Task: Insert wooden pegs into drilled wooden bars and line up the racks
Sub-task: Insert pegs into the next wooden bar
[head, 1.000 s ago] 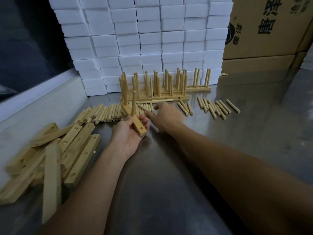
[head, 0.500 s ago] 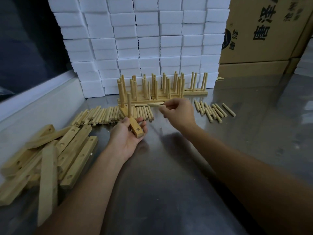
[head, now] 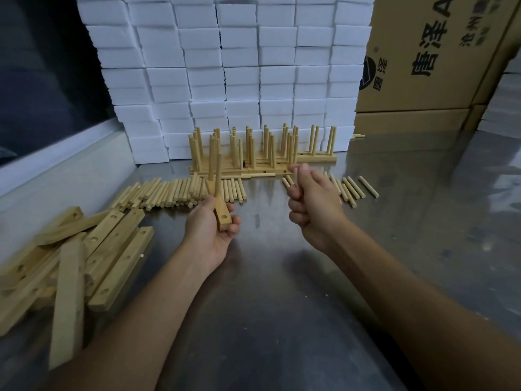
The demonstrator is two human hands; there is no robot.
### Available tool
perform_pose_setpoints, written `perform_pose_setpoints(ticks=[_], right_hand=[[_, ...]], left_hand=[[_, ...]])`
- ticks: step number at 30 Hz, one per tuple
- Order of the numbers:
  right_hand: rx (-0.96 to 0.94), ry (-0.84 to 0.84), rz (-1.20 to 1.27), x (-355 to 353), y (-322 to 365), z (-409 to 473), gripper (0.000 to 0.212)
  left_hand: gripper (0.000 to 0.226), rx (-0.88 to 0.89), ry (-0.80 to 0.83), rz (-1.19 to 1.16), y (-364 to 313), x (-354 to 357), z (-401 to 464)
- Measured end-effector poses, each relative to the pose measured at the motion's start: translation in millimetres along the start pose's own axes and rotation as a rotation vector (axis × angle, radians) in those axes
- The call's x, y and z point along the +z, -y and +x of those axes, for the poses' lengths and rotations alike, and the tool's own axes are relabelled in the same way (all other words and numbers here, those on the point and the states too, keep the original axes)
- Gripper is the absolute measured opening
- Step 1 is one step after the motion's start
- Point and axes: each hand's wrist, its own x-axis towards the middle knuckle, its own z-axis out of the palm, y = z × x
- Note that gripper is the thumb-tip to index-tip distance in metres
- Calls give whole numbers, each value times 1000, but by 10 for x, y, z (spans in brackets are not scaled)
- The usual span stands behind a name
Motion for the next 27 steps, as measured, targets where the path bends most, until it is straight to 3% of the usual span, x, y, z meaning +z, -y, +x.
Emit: perform_pose_setpoints(ticks=[7, 10, 13, 18, 21, 27], right_hand=[[177, -51, 175, 51, 24, -29, 26], [143, -26, 236, 47, 13, -44, 21], [112, 23, 144, 57, -6, -68, 18], [-88, 22, -299, 65, -67, -66, 20], [-108, 35, -297, 77, -62, -100, 13], [-34, 213, -166, 115, -80, -125, 18]], left_hand=[[28, -5, 6, 72, 61, 52, -32], [29, -12, 1, 52, 49, 49, -41], [29, -10, -1, 60, 44, 59, -58], [28, -16, 6, 77, 36, 66, -89], [26, -52, 21, 42, 24, 57, -85], [27, -85, 34, -43, 27, 65, -90]])
